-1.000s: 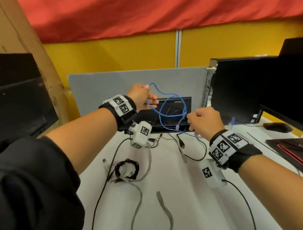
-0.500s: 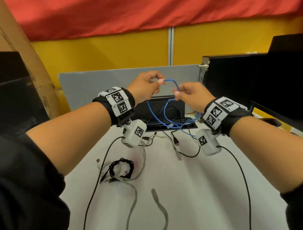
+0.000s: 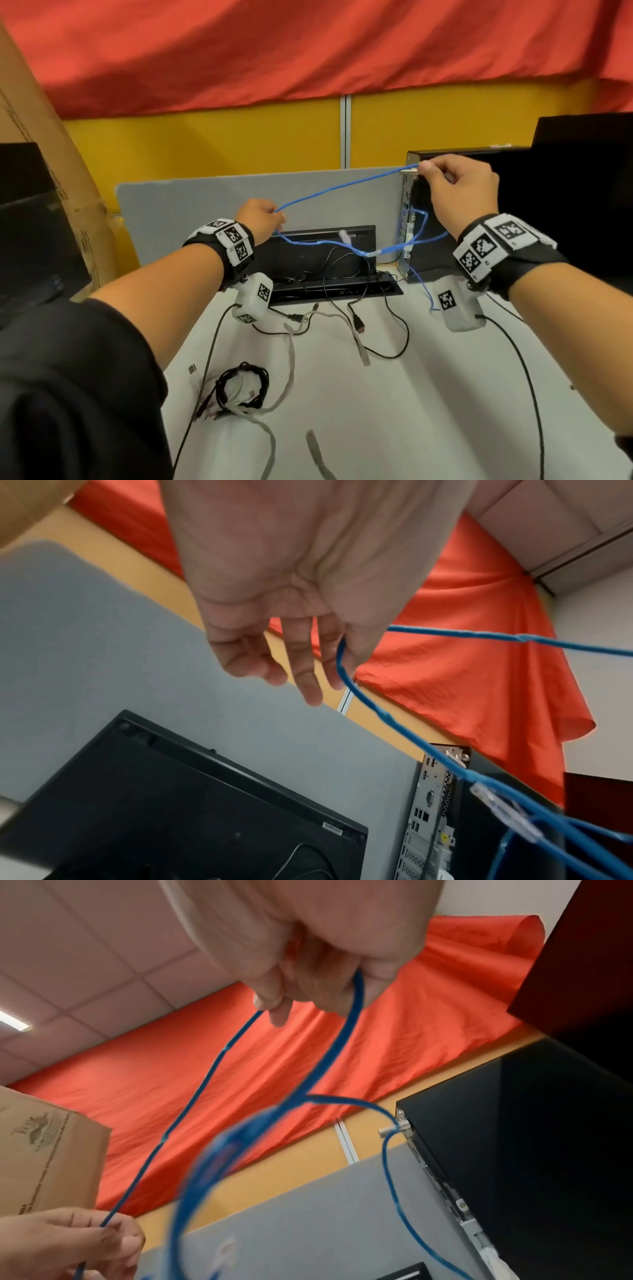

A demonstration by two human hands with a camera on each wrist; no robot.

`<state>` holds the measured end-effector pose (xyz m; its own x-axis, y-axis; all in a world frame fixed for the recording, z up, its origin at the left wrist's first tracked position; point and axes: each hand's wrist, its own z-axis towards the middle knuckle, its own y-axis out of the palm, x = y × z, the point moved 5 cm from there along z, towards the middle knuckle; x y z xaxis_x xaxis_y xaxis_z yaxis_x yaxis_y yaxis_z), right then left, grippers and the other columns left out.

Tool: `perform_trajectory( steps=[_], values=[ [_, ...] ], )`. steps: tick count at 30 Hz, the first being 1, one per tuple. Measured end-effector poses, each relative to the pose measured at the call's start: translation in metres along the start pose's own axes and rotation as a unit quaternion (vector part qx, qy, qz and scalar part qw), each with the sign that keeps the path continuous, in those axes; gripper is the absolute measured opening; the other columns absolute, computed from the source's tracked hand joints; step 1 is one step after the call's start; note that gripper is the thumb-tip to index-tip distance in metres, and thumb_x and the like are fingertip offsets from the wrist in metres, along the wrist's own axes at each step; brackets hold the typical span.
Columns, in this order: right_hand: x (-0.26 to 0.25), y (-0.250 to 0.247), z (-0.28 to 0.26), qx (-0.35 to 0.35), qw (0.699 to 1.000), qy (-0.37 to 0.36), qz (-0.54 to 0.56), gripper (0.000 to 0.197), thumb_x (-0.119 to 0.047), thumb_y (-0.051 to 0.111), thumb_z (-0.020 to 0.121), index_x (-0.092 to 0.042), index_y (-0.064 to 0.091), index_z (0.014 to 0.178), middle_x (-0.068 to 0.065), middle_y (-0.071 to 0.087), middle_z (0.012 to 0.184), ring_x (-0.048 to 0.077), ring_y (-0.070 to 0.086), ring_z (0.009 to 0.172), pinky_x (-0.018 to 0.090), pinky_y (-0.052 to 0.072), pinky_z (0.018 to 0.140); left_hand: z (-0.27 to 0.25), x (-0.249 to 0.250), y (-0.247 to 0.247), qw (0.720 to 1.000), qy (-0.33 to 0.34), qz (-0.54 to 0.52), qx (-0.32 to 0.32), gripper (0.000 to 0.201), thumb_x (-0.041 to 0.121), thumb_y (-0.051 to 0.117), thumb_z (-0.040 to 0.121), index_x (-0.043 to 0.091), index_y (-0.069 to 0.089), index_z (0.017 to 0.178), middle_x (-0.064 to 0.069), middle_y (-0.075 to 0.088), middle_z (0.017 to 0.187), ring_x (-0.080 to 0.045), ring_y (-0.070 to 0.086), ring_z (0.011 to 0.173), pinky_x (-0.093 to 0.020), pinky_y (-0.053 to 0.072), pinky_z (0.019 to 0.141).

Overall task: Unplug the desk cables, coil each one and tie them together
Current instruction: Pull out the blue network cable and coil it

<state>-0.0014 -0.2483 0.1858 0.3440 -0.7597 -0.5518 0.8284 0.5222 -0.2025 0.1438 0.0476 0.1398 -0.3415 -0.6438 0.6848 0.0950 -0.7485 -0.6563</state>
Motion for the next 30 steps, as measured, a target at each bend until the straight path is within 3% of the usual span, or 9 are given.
perform_trajectory(
  steps=[3, 6, 11, 15, 18, 21, 23, 26, 30],
  values=[
    [0.004, -0.004, -0.001, 0.004, 1.000, -0.009, 0.000, 0.027, -0.052, 0.064, 0.082, -0.030, 0.066, 0.068, -0.025, 0.051, 0.047, -0.006, 0.047, 0.048, 0.003, 0.032, 0.046, 0.003, -0.005, 0.001, 0.993, -0.094, -0.067, -0.005, 0.024, 0.025, 0.056, 0.096, 0.009, 0.063, 0.080, -0.007, 0.062, 0.068, -0.009, 0.045, 0.036, -0.016, 0.031, 0.036],
    [0.014, -0.003, -0.002, -0.029, 0.998, -0.030, -0.054, 0.039, -0.067, 0.065, 0.073, -0.030, 0.063, 0.062, -0.020, 0.055, 0.051, 0.002, 0.048, 0.046, 0.007, 0.030, 0.040, -0.002, -0.006, 0.003, 0.959, -0.194, -0.207, -0.023, 0.039, 0.039, 0.053, 0.098, 0.008, 0.056, 0.074, -0.013, 0.066, 0.071, -0.011, 0.051, 0.031, -0.017, 0.039, 0.031],
    [0.051, 0.013, -0.016, -0.139, 0.978, 0.011, -0.154, 0.041, -0.055, 0.072, 0.075, -0.021, 0.060, 0.057, -0.006, 0.057, 0.048, 0.010, 0.056, 0.046, 0.018, 0.037, 0.039, -0.006, 0.009, 0.001, 0.858, -0.234, -0.456, 0.012, 0.030, 0.033, 0.050, 0.099, 0.013, 0.055, 0.077, -0.001, 0.045, 0.070, -0.021, 0.062, 0.056, -0.032, 0.059, 0.049],
    [0.070, 0.018, -0.026, -0.139, 0.979, 0.051, -0.141, 0.046, -0.046, 0.069, 0.081, -0.017, 0.053, 0.050, -0.006, 0.051, 0.042, 0.010, 0.048, 0.041, 0.018, 0.033, 0.042, -0.006, 0.014, 0.000, 0.844, -0.240, -0.479, 0.007, 0.023, 0.028, 0.053, 0.098, 0.010, 0.057, 0.082, -0.003, 0.047, 0.079, -0.023, 0.063, 0.072, -0.035, 0.061, 0.061],
    [0.076, 0.015, -0.028, -0.110, 0.981, 0.111, -0.114, 0.059, -0.056, 0.066, 0.079, -0.016, 0.040, 0.043, -0.007, 0.036, 0.035, 0.013, 0.039, 0.038, 0.020, 0.033, 0.044, -0.002, 0.013, 0.001, 0.869, -0.219, -0.444, 0.010, 0.033, 0.034, 0.063, 0.091, 0.008, 0.047, 0.079, -0.009, 0.054, 0.088, -0.022, 0.063, 0.075, -0.038, 0.061, 0.071],
    [0.082, 0.008, -0.028, -0.084, 0.974, 0.188, -0.095, 0.064, -0.067, 0.061, 0.074, -0.016, 0.040, 0.042, -0.005, 0.035, 0.035, 0.018, 0.042, 0.036, 0.024, 0.039, 0.046, 0.007, 0.004, -0.008, 0.935, -0.149, -0.318, 0.048, 0.024, 0.022, 0.074, 0.084, 0.011, 0.053, 0.079, -0.012, 0.060, 0.098, -0.022, 0.061, 0.079, -0.034, 0.059, 0.075],
    [0.084, 0.006, -0.028, -0.080, 0.966, 0.226, -0.092, 0.067, -0.074, 0.059, 0.070, -0.017, 0.040, 0.041, -0.005, 0.035, 0.029, 0.017, 0.048, 0.031, 0.023, 0.041, 0.042, 0.011, 0.000, -0.017, 0.971, -0.104, -0.197, 0.084, 0.032, 0.026, 0.080, 0.077, 0.013, 0.052, 0.068, -0.009, 0.060, 0.083, -0.022, 0.058, 0.075, -0.035, 0.055, 0.074],
    [0.084, 0.002, -0.025, -0.073, 0.964, 0.234, -0.106, 0.069, -0.076, 0.060, 0.067, -0.017, 0.036, 0.040, -0.007, 0.031, 0.024, 0.009, 0.038, 0.025, 0.020, 0.028, 0.039, 0.011, 0.002, -0.024, 0.988, -0.046, -0.070, 0.128, 0.042, 0.034, 0.081, 0.075, 0.017, 0.046, 0.059, 0.000, 0.047, 0.058, -0.017, 0.045, 0.056, -0.025, 0.039, 0.053],
    [0.088, -0.008, -0.022, -0.039, 0.976, 0.183, -0.113, 0.061, -0.062, 0.068, 0.073, -0.014, 0.045, 0.043, -0.005, 0.036, 0.033, 0.011, 0.038, 0.032, 0.021, 0.034, 0.040, 0.011, 0.004, -0.020, 0.992, 0.020, 0.013, 0.127, 0.030, 0.030, 0.073, 0.084, 0.014, 0.051, 0.069, 0.000, 0.048, 0.062, -0.018, 0.043, 0.060, -0.027, 0.033, 0.053]
  ],
)
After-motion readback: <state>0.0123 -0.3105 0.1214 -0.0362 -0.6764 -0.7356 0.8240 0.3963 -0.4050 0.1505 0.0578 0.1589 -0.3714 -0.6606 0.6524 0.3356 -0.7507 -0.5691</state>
